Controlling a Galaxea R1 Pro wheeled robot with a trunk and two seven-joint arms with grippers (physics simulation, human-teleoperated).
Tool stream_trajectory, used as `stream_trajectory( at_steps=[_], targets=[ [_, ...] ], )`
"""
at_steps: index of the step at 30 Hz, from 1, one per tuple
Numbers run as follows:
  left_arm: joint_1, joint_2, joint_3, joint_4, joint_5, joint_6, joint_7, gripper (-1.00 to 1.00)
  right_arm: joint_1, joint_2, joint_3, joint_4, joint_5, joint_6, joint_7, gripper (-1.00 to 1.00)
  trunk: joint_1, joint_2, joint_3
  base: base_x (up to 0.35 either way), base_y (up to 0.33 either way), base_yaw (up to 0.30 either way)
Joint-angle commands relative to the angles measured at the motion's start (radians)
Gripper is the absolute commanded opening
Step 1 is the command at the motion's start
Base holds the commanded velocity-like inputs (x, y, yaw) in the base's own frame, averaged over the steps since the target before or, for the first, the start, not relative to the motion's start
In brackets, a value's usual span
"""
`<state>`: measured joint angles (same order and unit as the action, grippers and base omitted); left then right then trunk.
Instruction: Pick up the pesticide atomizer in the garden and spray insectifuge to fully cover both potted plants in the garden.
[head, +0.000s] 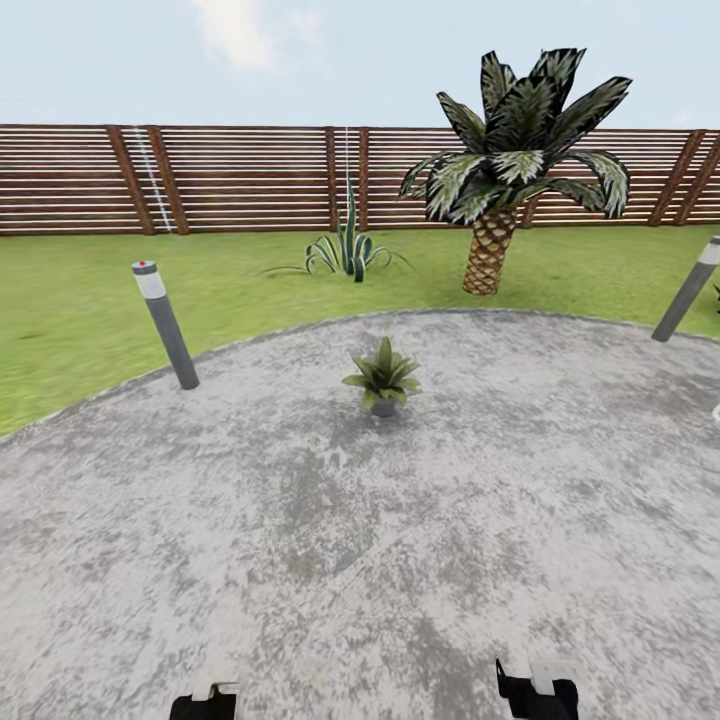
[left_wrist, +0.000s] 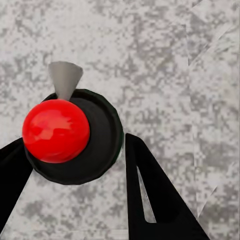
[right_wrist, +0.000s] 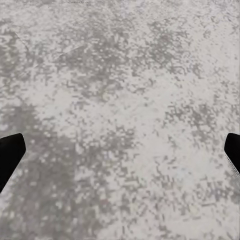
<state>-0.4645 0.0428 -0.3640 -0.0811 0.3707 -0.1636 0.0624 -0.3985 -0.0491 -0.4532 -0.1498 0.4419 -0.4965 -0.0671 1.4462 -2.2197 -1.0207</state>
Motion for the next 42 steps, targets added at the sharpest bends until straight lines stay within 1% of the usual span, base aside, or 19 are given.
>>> stream_trajectory(
  at_steps=[1, 9, 13, 24, 33, 35, 37, 38, 42],
  targets=[
    [0.000, 0.000, -0.008, 0.000, 0.007, -0.002, 0.004, -1.00, -0.001, 0.000, -0.004, 0.001, 0.011, -0.003, -0.006, 1.00, 0.000, 0.000, -0.001, 0.339, 0.000, 0.000],
    [0.000, 0.001, -0.009, 0.000, 0.007, -0.002, 0.004, -1.00, -0.001, 0.000, -0.004, 0.001, 0.011, -0.004, -0.006, 1.00, 0.000, 0.000, -0.001, 0.339, 0.000, -0.010],
    [0.000, 0.002, -0.009, 0.000, 0.007, -0.002, 0.005, -1.00, -0.001, 0.000, -0.004, 0.001, 0.011, -0.003, -0.005, 1.00, 0.000, 0.000, -0.001, 0.334, 0.037, -0.178],
    [0.000, 0.002, -0.009, 0.000, 0.007, -0.002, 0.005, -1.00, -0.001, 0.002, -0.003, 0.001, 0.011, -0.002, -0.006, 1.00, 0.000, 0.000, -0.001, 0.281, 0.218, -0.247],
    [0.000, 0.002, -0.009, 0.000, 0.007, -0.002, 0.005, -1.00, -0.001, 0.000, -0.003, 0.002, 0.012, -0.003, -0.006, 1.00, 0.000, 0.000, -0.001, 0.278, 0.231, -0.021],
    [-0.012, 0.013, -0.021, -0.012, -0.005, -0.002, -0.006, -1.00, -0.012, 0.012, 0.010, -0.009, 0.024, 0.009, 0.005, 1.00, 0.000, 0.000, -0.001, 0.000, 0.000, 0.000],
    [-0.022, 0.024, -0.012, -0.023, -0.017, -0.013, -0.017, -1.00, -0.011, 0.021, 0.023, -0.020, 0.036, 0.008, 0.016, 1.00, 0.000, 0.000, -0.001, 0.000, 0.000, 0.000],
    [-0.016, 0.019, -0.006, -0.029, -0.020, -0.019, -0.011, -1.00, -0.012, 0.017, 0.017, -0.026, 0.030, 0.003, 0.010, 1.00, 0.000, 0.000, -0.001, 0.006, 0.000, 0.000],
    [-0.004, 0.035, 0.013, -0.051, 0.004, -0.042, 0.011, -1.00, -0.012, -0.003, -0.008, -0.037, 0.006, -0.020, -0.012, 1.00, 0.000, 0.000, -0.001, 0.207, 0.000, 0.000]
  ],
)
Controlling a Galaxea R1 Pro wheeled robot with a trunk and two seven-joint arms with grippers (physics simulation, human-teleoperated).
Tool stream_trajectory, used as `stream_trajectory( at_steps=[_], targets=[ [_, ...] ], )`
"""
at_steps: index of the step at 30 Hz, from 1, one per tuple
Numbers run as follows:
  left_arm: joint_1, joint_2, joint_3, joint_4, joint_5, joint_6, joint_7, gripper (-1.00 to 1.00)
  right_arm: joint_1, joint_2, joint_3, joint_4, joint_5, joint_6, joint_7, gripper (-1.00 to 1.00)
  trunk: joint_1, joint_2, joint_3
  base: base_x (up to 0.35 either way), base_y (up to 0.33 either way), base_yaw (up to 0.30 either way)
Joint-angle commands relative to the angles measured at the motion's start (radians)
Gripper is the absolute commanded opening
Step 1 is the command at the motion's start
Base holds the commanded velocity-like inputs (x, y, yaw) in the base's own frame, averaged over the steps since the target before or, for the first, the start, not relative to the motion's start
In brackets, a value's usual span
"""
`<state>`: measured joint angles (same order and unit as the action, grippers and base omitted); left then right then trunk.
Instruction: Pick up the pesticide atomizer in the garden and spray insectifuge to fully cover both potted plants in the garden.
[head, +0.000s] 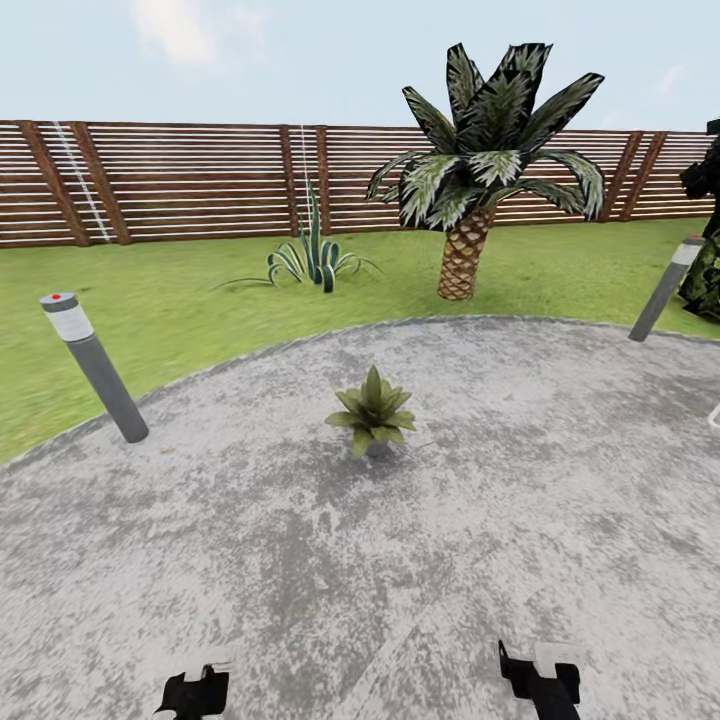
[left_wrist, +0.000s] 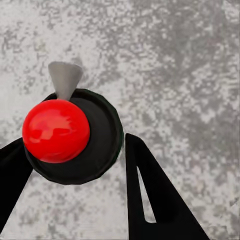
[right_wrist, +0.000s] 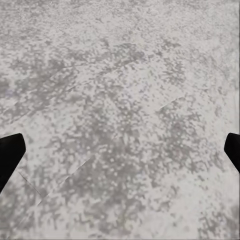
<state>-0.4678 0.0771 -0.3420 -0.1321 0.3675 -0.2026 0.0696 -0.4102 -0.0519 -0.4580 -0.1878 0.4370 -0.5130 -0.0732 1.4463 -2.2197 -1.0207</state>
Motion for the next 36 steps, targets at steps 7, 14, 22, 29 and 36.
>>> stream_trajectory(
  at_steps=[7, 14, 22, 29, 36],
  targets=[
    [-0.002, 0.002, -0.011, -0.032, 0.046, -0.017, 0.044, -1.00, -0.001, -0.003, -0.037, 0.000, -0.014, -0.018, -0.046, 1.00, 0.000, 0.000, -0.001, 0.335, 0.000, 0.000],
    [-0.002, 0.003, -0.011, -0.032, 0.057, -0.017, 0.114, -1.00, -0.001, -0.003, -0.037, 0.001, -0.014, -0.018, -0.054, 1.00, 0.000, 0.000, -0.001, 0.325, 0.090, -0.177],
    [-0.003, 0.004, -0.011, -0.032, 0.057, -0.017, 0.114, -1.00, -0.001, -0.003, -0.037, 0.001, -0.014, -0.018, -0.054, 1.00, 0.000, 0.000, -0.001, 0.245, 0.259, -0.264],
    [-0.002, 0.007, -0.011, -0.032, 0.057, -0.016, 0.111, -1.00, -0.001, -0.003, -0.037, 0.002, -0.012, -0.018, -0.054, 1.00, 0.000, 0.000, -0.001, 0.226, 0.281, -0.266],
    [-0.002, 0.007, -0.012, -0.032, 0.057, -0.015, 0.109, -1.00, 0.000, -0.002, -0.036, 0.003, -0.012, -0.018, -0.053, 1.00, 0.000, 0.000, -0.001, 0.230, 0.280, -0.266]
  ],
)
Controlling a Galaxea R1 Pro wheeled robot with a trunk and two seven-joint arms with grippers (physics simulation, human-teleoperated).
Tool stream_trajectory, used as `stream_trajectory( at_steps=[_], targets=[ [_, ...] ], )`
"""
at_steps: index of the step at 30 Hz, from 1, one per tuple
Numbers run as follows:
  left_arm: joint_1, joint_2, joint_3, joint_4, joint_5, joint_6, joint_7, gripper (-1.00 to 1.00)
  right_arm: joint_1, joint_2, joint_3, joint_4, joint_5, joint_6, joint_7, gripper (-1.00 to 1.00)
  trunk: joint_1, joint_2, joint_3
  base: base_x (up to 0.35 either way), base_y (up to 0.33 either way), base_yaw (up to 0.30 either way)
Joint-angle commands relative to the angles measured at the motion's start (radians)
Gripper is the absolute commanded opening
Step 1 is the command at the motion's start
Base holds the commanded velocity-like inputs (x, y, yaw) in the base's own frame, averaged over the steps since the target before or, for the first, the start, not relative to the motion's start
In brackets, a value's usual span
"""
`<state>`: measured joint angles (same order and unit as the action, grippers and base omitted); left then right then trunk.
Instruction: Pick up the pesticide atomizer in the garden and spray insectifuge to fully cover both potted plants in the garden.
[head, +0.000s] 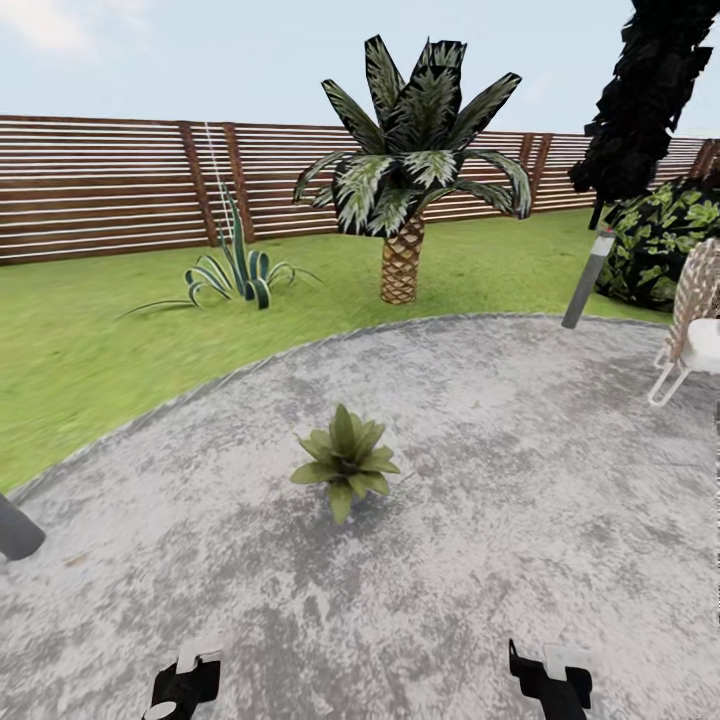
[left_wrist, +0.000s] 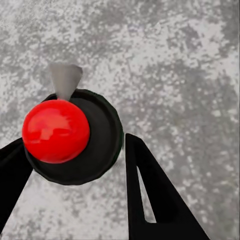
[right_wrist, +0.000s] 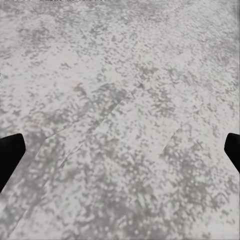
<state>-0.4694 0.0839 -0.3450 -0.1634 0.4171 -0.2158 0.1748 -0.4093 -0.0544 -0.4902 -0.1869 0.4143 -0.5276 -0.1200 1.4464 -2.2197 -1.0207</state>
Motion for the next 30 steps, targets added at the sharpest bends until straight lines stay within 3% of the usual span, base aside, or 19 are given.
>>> stream_trajectory(
  at_steps=[1, 22, 30],
  targets=[
    [0.000, 0.001, -0.009, -0.001, 0.007, -0.002, 0.004, -1.00, -0.001, 0.000, -0.004, 0.002, 0.011, -0.003, -0.007, 1.00, 0.000, 0.000, -0.001, 0.247, 0.261, -0.266],
    [0.001, 0.001, -0.009, -0.001, 0.006, -0.004, 0.003, -1.00, 0.000, -0.001, -0.004, 0.002, 0.011, -0.003, -0.006, 1.00, 0.000, 0.000, -0.001, 0.238, 0.259, -0.264],
    [0.001, 0.001, -0.009, -0.001, 0.006, -0.004, 0.004, -1.00, 0.000, 0.001, -0.004, 0.003, 0.011, -0.003, -0.006, 1.00, 0.000, 0.000, -0.001, 0.037, 0.324, -0.062]
  ],
)
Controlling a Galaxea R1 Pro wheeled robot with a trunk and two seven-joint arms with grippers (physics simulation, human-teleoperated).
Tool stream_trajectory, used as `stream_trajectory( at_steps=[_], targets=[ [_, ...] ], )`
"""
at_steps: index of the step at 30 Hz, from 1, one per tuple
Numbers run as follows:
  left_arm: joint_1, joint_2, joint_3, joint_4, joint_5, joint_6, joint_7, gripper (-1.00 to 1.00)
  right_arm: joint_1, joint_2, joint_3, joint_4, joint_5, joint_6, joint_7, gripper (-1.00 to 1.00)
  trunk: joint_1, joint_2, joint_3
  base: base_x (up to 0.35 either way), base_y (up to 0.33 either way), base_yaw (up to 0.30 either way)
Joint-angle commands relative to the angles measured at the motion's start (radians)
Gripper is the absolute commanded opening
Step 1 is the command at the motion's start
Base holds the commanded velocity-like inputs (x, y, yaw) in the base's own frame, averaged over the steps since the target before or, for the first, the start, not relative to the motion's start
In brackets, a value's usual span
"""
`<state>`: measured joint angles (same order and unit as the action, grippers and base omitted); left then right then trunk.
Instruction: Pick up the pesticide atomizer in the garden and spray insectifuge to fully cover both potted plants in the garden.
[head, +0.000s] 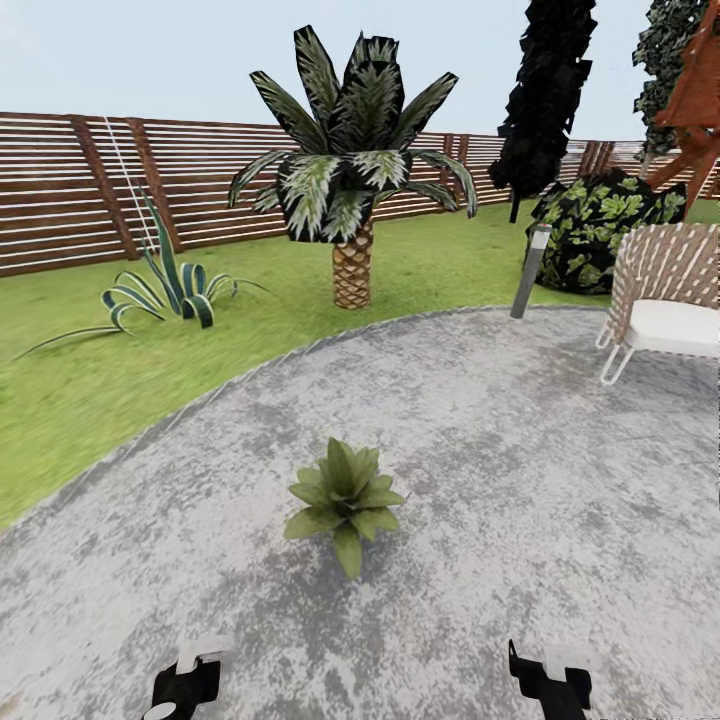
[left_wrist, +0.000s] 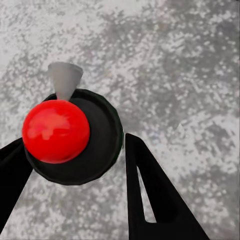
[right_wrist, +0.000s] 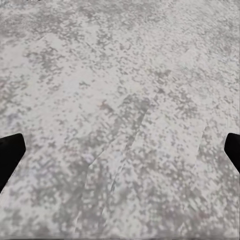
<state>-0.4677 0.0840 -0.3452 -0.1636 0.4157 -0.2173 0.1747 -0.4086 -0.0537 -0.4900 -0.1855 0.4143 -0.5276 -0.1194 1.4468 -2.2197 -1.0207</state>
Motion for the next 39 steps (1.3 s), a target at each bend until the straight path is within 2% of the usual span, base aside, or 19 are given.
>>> stream_trajectory(
  at_steps=[1, 39],
  targets=[
    [0.000, 0.000, -0.009, -0.001, 0.008, -0.002, 0.004, -1.00, -0.001, 0.000, -0.004, 0.001, 0.011, -0.003, -0.006, 1.00, 0.000, 0.000, -0.001, 0.021, 0.332, -0.212],
    [-0.001, -0.001, -0.008, -0.002, 0.008, -0.004, 0.008, -1.00, -0.001, 0.000, -0.004, 0.002, 0.010, -0.003, -0.006, 1.00, 0.000, 0.000, -0.001, -0.001, 0.332, -0.252]
  ],
)
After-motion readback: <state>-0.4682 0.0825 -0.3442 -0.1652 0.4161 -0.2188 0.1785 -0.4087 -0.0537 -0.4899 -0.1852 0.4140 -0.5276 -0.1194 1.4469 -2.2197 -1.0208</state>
